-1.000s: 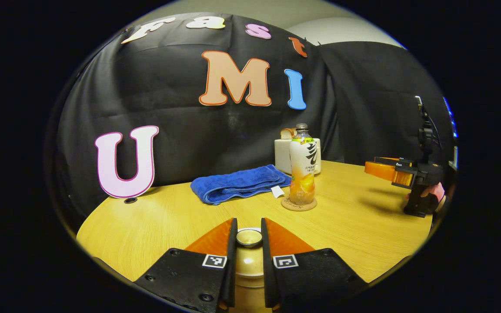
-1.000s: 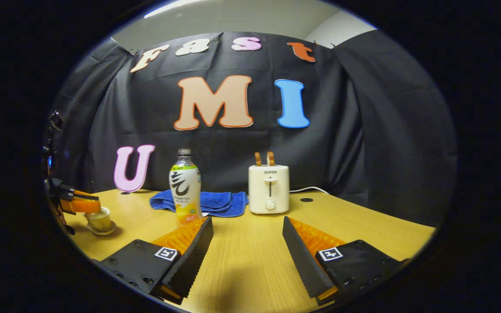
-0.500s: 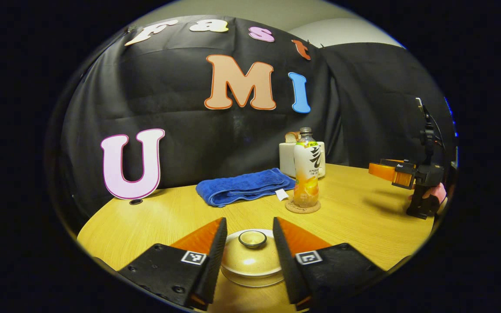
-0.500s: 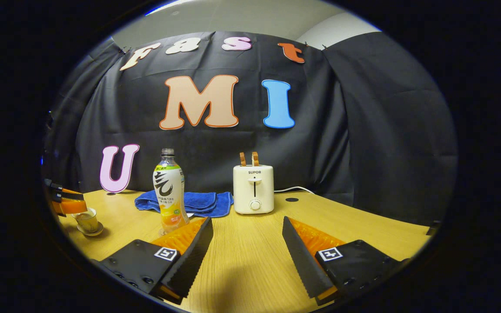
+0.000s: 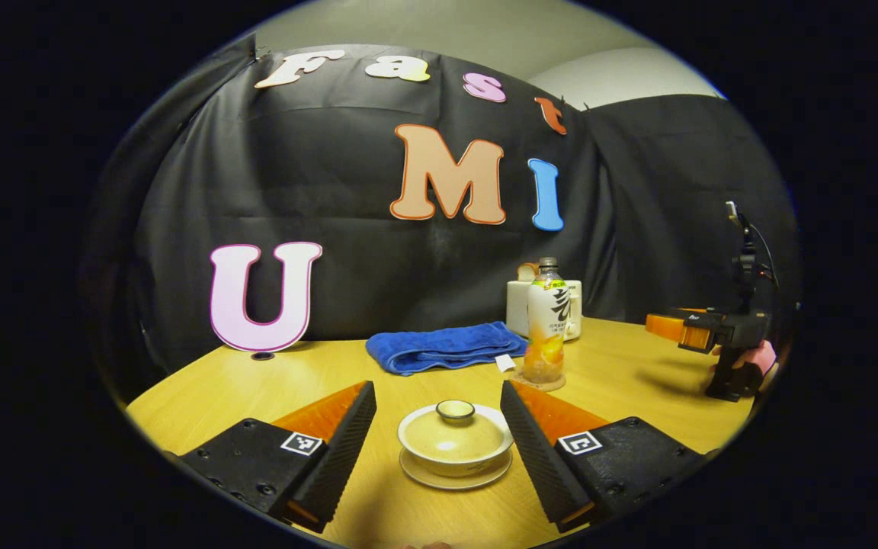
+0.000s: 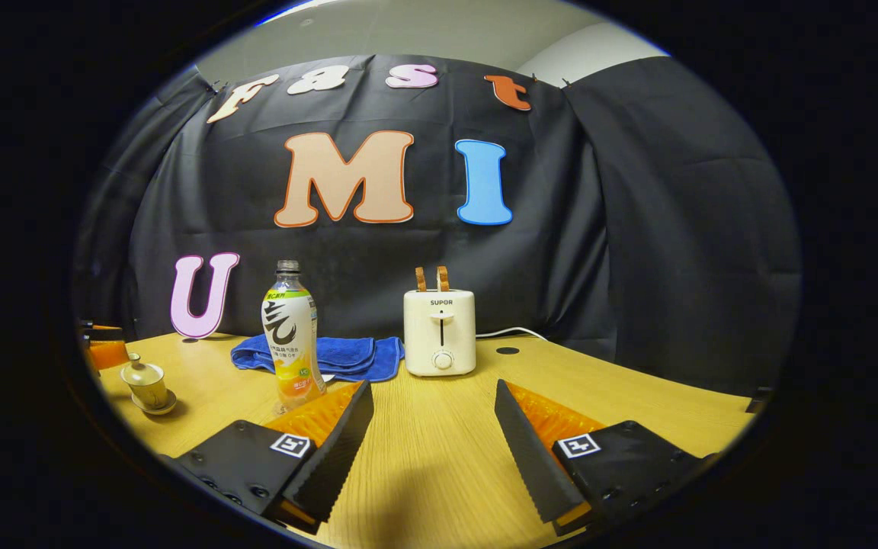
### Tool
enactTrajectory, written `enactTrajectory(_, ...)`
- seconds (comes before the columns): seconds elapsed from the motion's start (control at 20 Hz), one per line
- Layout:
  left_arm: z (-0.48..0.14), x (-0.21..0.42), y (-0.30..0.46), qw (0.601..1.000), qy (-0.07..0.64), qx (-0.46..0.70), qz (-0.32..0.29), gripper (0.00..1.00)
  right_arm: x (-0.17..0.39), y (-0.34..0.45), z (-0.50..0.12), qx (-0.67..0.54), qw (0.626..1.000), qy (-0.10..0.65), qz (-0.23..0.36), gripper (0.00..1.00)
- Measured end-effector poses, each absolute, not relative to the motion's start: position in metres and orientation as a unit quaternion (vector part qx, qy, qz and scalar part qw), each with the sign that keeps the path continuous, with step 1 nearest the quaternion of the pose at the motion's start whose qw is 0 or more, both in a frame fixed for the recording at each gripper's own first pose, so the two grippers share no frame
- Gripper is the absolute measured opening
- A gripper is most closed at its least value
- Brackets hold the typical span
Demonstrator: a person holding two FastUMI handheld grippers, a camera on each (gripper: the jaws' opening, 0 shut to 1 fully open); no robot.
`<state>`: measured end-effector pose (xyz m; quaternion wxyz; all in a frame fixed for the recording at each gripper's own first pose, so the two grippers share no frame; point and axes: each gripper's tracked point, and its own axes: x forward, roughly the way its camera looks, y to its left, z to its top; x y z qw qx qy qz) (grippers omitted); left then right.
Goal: Open the teacup lid with one hand, grasp the water bottle and pour water into the teacup with the other hand; after pouring, place the water bottle on the coaster and then close the teacup lid.
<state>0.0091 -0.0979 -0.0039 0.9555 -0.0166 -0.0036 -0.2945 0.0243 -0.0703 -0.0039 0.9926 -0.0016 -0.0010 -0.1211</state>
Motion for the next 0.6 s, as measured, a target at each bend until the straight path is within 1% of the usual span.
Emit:
enactTrajectory(0.05,-0.004,0.008,-0.091,0.959,-0.004,-0.016,-0.282,0.95,0.025,-0.071,-0.004,-0.002,0.993,-0.001,-0.121,1.00)
enactTrajectory(0.1,-0.004,0.009,-0.079,0.966,-0.003,-0.015,-0.258,0.96,0.024,-0.071,-0.004,-0.002,0.993,-0.001,-0.121,0.96)
enactTrajectory(0.2,-0.006,0.012,-0.054,0.978,-0.001,-0.014,-0.207,0.96,0.024,-0.072,-0.004,-0.002,0.992,-0.001,-0.123,0.96)
enactTrajectory(0.25,-0.006,0.014,-0.039,0.984,0.000,-0.012,-0.179,0.97,0.025,-0.072,-0.004,-0.002,0.992,-0.001,-0.124,1.00)
enactTrajectory(0.4,-0.007,0.013,-0.005,0.994,0.001,-0.010,-0.106,0.96,0.024,-0.074,-0.004,-0.002,0.992,-0.001,-0.128,1.00)
enactTrajectory(0.45,-0.007,0.014,0.006,0.997,0.002,-0.008,-0.080,0.95,0.024,-0.074,-0.004,-0.002,0.992,-0.002,-0.130,0.96)
enactTrajectory(0.55,-0.008,0.014,0.025,0.999,0.004,-0.007,-0.034,0.95,0.024,-0.075,-0.004,-0.002,0.991,-0.002,-0.131,0.96)
enactTrajectory(0.6,-0.008,0.013,0.030,1.000,0.004,-0.006,-0.019,0.95,0.024,-0.075,-0.004,-0.002,0.991,-0.002,-0.132,1.00)
